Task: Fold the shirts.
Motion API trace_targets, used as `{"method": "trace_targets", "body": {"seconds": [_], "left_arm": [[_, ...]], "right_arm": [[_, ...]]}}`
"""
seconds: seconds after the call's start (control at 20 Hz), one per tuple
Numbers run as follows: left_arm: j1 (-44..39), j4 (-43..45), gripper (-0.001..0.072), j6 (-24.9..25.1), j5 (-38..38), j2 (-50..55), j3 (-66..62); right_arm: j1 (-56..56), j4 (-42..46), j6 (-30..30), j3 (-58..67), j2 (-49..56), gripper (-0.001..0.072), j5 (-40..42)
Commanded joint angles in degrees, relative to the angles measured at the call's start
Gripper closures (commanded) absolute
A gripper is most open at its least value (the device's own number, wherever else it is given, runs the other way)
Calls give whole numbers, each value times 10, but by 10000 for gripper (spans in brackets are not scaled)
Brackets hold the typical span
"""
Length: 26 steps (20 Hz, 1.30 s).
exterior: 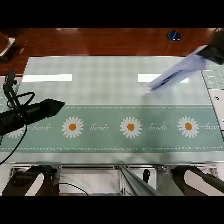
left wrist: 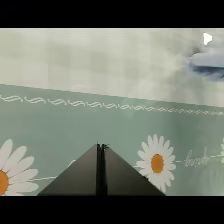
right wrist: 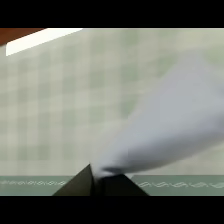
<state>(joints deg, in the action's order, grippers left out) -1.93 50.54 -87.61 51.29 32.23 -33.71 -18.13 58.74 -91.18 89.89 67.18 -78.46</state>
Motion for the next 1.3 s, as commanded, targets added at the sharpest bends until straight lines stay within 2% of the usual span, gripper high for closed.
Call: {"method": "trace_targets", "body": {"seconds": [0.0, 0.2, 0.5, 0.7, 0.9, 1.0, 1.05, 1.15, 1.25], "left_arm": [[0, -17, 688, 1, 3, 0, 0], [0, -17, 688, 1, 2, 0, 0], [0, -17, 688, 1, 1, 0, 0], [0, -17, 688, 1, -12, 0, 0], [0, -17, 688, 1, -14, 0, 0], [0, -17, 688, 1, -14, 0, 0], [0, -17, 688, 1, -14, 0, 0], [0, -17, 688, 1, -21, 0, 0], [0, -17, 688, 1, -42, 0, 0]], "right_arm": [[-134, 1, -12, 5, -47, 692, -60], [-261, 12, -16, 4, -79, 692, -130], [-345, 154, -27, -25, -122, 692, -214], [-354, 313, -33, -153, -198, 692, -227], [-354, 471, -71, -328, -298, 691, -197], [-354, 496, -86, -395, -329, 690, -178], [-354, 489, -86, -414, -332, 659, -170], [-353, 478, -78, -427, -325, 302, -168], [-353, 482, -77, -424, -318, 307, -159]]}}
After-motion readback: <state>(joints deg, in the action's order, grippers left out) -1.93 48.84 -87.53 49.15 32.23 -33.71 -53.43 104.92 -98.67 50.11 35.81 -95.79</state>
